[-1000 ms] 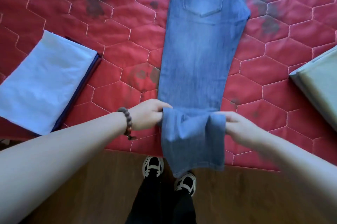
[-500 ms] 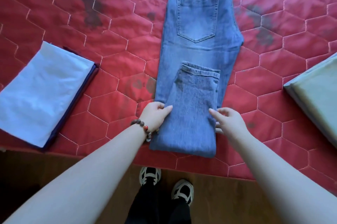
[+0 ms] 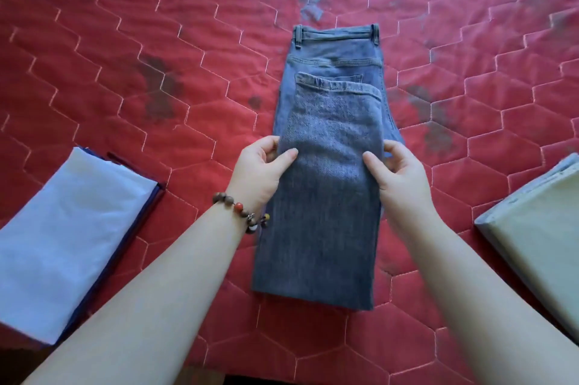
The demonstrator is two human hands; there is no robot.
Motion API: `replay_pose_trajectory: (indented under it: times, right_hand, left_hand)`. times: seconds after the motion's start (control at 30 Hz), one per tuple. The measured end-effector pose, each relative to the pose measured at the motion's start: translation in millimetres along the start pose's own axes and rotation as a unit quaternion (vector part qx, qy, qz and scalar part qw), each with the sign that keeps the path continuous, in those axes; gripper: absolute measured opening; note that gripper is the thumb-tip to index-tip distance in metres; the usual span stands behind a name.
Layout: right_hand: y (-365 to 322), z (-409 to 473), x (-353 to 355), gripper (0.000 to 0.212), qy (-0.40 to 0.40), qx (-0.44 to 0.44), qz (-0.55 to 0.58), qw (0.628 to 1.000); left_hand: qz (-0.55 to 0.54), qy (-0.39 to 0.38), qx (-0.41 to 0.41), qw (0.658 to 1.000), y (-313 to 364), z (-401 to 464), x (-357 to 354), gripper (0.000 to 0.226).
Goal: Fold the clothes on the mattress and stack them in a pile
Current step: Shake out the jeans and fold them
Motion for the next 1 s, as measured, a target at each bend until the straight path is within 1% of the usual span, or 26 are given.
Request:
replay_pose_trajectory:
  times: [0.07, 0.1, 0.13, 0.17, 0.2, 0.27, 0.33, 0.37, 0.43, 0.5, 0.6, 0.67, 0.73, 0.77, 0.87, 0.9, 1.0]
  right_hand:
    - [20, 35, 0, 0.013, -0.009, -0.101, -0.075, 0.992]
    - [33, 49, -1, 0.018, -0.019, -0.158, -0.090, 0.983]
    - [45, 60, -3, 0.022, -0.022, -0.201, -0.091, 0.975]
    - [53, 69, -3, 0.023, -0.013, -0.225, -0.092, 0.970]
    - [57, 78, -3, 0.023, 0.007, -0.227, -0.101, 0.969]
    - [55, 96, -3, 0.024, 0.042, -0.197, -0.124, 0.972]
    - [48, 112, -6, 0.021, 0.051, -0.166, -0.126, 0.977]
    - [45, 119, -7, 0.018, 0.052, -0.156, -0.124, 0.979]
    - [43, 131, -7, 0.011, 0.050, -0.133, -0.122, 0.982]
    - [38, 142, -6, 0.006, 0.047, -0.105, -0.102, 0.988]
    - [21, 165, -6, 0.010, 0.034, -0.054, -0.056, 0.996]
    - [7, 186, -3, 0.010, 0.030, -0.031, -0.056, 0.998]
    - [-6, 209, 1, 0.009, 0.037, -0.011, -0.086, 0.996]
    - [-13, 220, 3, 0.010, 0.047, 0.003, -0.119, 0.992]
    - [-26, 252, 8, 0.013, 0.085, 0.051, -0.258, 0.961]
    - [-27, 263, 9, 0.012, 0.089, 0.050, -0.288, 0.952]
    - [-25, 292, 10, 0.012, 0.079, 0.012, -0.329, 0.941]
  left_hand:
    - [0.084, 0.003, 0.086, 0.993, -15, 34, 8, 0.010]
    - [0.129, -0.002, 0.135, 0.982, -25, 49, 11, 0.016]
    - [0.155, -0.005, 0.174, 0.972, -35, 61, 14, 0.028]
    - [0.149, -0.003, 0.193, 0.970, -42, 72, 16, 0.038]
    - [0.123, 0.006, 0.194, 0.973, -45, 83, 18, 0.043]
    - [0.071, 0.017, 0.163, 0.984, -44, 103, 17, 0.042]
    - [0.091, 0.022, 0.133, 0.987, -37, 122, 13, 0.040]
    - [0.112, 0.029, 0.119, 0.986, -35, 130, 12, 0.035]
    - [0.134, 0.050, 0.102, 0.984, -32, 141, 12, 0.018]
    - [0.139, 0.067, 0.088, 0.984, -27, 151, 15, 0.016]
    - [0.118, 0.085, 0.054, 0.988, -9, 169, 21, 0.011]
    - [0.121, 0.095, 0.035, 0.987, 5, 187, 23, 0.011]
    - [0.156, 0.104, 0.016, 0.982, 20, 209, 25, 0.011]
    - [0.178, 0.107, 0.001, 0.978, 27, 220, 26, 0.011]
    - [0.249, 0.117, -0.026, 0.961, 43, 254, 25, 0.009]
    - [0.266, 0.124, -0.023, 0.956, 45, 264, 25, 0.008]
    - [0.319, 0.137, 0.010, 0.938, 41, 288, 26, 0.010]
Point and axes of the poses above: each hand's wrist, its own z-axis towards the middle knuckle, its own x-axis out of the back of the hand, y = z × x, the point moved 2 cm from there along z, towards the middle knuckle, and after that the axes turned 12 degrees about -y, right-handed, at the moved point
